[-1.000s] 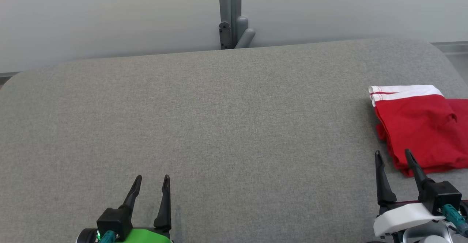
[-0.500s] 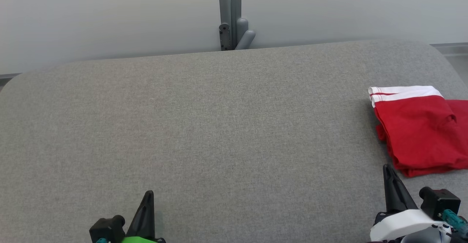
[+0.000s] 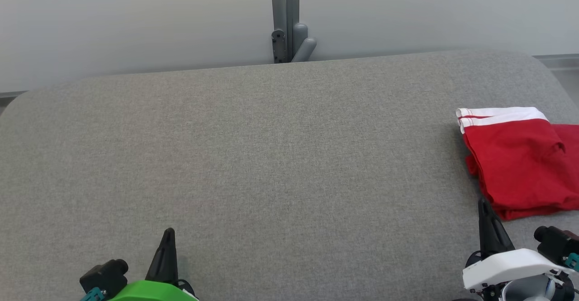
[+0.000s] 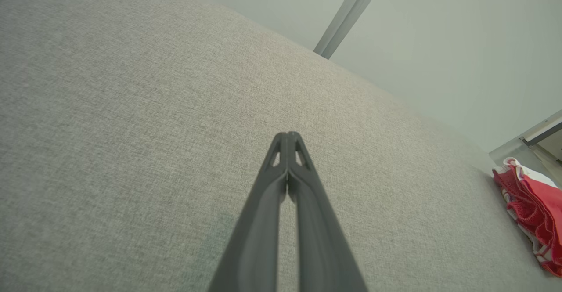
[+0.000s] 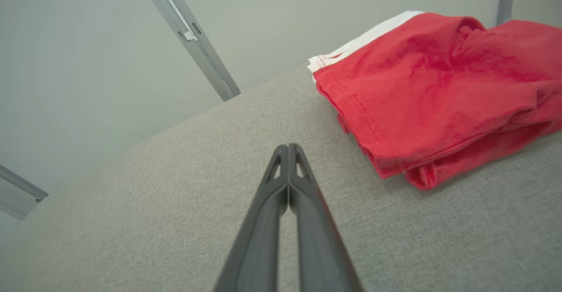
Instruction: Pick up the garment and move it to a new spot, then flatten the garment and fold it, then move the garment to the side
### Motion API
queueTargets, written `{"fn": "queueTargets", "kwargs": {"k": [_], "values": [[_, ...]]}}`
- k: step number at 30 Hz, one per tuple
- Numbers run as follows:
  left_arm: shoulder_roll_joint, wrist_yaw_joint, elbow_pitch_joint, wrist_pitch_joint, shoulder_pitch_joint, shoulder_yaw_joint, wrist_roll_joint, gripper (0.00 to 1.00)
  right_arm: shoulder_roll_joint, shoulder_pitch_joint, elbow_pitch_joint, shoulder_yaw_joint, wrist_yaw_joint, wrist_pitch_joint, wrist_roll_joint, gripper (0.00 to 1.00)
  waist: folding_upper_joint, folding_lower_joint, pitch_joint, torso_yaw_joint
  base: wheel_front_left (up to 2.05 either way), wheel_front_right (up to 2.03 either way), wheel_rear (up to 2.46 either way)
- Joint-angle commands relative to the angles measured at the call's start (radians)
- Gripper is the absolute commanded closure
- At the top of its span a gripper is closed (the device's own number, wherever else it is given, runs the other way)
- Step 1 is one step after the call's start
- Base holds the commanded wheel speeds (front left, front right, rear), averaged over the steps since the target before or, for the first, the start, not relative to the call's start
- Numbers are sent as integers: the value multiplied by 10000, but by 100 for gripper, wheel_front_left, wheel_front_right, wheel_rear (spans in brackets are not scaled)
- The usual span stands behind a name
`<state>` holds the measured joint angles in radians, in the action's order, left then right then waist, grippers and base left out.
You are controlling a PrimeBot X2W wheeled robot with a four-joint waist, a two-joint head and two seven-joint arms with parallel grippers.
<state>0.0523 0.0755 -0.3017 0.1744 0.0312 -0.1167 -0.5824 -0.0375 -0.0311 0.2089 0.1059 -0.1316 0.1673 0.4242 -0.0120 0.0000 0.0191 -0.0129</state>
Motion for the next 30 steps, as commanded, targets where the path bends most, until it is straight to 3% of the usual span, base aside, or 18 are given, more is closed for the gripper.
{"fn": "queueTargets", "kwargs": {"k": [1,30], "values": [[99,60,136,-102,-305,134,-493,100,-55,309,-101,5,3,-105,530,100,21,0,-3,3,0,0,0],[172,257,274,-1094,-826,845,-4371,100,-93,790,100,38,6,-1130,4896,100,49,0,-46,38,0,0,0]]}}
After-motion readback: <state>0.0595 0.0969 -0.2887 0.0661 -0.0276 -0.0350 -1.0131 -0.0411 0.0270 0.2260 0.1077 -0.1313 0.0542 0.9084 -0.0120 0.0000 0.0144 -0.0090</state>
